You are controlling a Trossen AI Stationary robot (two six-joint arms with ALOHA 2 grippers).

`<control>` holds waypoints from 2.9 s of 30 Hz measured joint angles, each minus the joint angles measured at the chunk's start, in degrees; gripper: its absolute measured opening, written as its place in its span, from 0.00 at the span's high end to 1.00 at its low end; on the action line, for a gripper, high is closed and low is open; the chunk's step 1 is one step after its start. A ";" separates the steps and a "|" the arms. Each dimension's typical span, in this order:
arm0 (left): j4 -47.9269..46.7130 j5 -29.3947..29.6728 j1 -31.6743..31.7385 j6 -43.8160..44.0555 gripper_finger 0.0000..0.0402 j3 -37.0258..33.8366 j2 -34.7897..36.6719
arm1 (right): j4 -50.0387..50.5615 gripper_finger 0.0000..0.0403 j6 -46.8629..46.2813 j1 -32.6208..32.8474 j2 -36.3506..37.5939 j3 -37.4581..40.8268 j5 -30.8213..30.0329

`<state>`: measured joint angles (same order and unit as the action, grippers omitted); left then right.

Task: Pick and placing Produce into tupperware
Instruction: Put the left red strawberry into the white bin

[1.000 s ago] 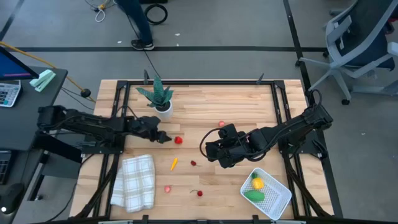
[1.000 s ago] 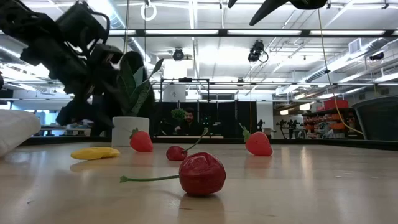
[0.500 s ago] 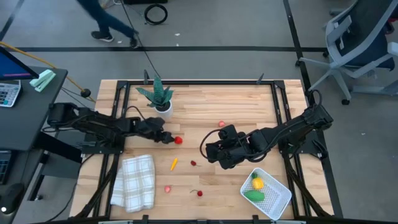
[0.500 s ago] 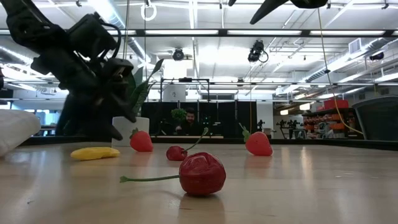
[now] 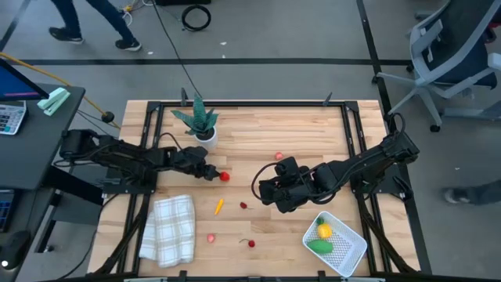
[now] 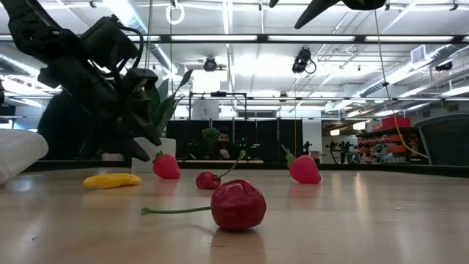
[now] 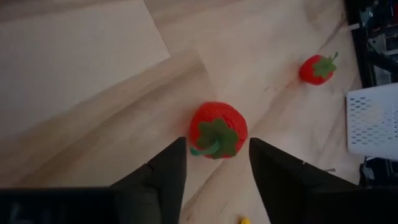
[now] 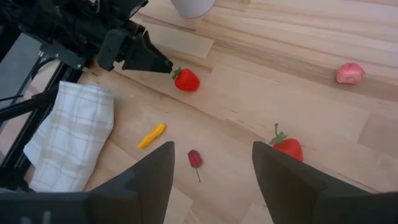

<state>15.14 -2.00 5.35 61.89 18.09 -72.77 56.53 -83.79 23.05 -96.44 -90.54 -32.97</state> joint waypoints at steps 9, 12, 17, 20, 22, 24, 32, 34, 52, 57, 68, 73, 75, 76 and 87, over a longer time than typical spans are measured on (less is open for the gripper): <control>0.00 -1.82 2.35 -0.21 0.70 0.00 0.00 | 0.00 0.44 -0.03 0.00 -0.01 0.00 -0.01; -0.22 -4.42 2.29 -1.73 0.71 0.00 0.00 | 0.00 0.44 -0.04 0.00 -0.01 0.00 -0.01; -0.73 -4.49 2.31 -2.56 0.67 -0.02 0.00 | 0.00 0.44 -0.04 0.00 -0.01 0.00 0.00; -0.76 -4.52 2.31 -2.79 0.65 -0.02 0.00 | 0.00 0.44 -0.04 0.00 -0.01 0.00 0.00; -0.79 -4.51 2.31 -3.62 0.64 -0.02 0.00 | 0.00 0.44 -0.20 0.00 -0.01 0.00 0.00; -0.79 -4.52 2.31 -4.01 0.64 -0.02 0.00 | 0.00 0.44 -0.20 0.00 -0.01 0.00 0.00; -0.83 -5.22 2.31 -4.70 0.73 -0.02 0.00 | -0.02 0.44 -0.24 0.00 0.00 0.00 -0.01; -0.87 -5.36 2.31 -4.72 0.75 -0.02 0.00 | -0.02 0.44 -0.24 0.00 -0.01 0.00 0.00; 2.52 -5.58 2.07 -9.83 0.98 -0.04 0.00 | -0.02 0.44 -0.24 0.00 -0.01 0.00 -0.02; 14.56 -8.91 -0.28 -6.35 0.98 -0.05 0.02 | 0.18 0.44 -0.25 -0.07 -0.01 0.00 -0.02; 0.98 -11.41 -13.87 -10.76 0.99 18.21 0.02 | 12.21 0.44 -1.84 -0.07 -0.01 -0.02 0.30; -17.35 -8.59 -18.10 -18.21 0.99 32.04 -1.37 | 27.42 0.44 -3.82 -0.07 -0.01 -0.02 3.57; -21.56 -7.64 -18.66 -20.37 0.99 37.57 -2.90 | 33.19 0.44 -4.19 -0.07 0.02 -0.02 5.66; -22.92 -7.12 -18.79 -21.02 0.99 40.28 -3.81 | 33.82 0.44 -3.76 -0.07 0.10 0.07 6.85; -26.43 0.55 -23.48 -21.40 0.99 65.24 -24.04 | 33.33 0.44 9.98 0.80 11.06 2.01 5.14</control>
<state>-11.30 -1.45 -18.13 40.49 83.33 -96.82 89.86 -73.81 23.85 -85.38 -88.53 -27.83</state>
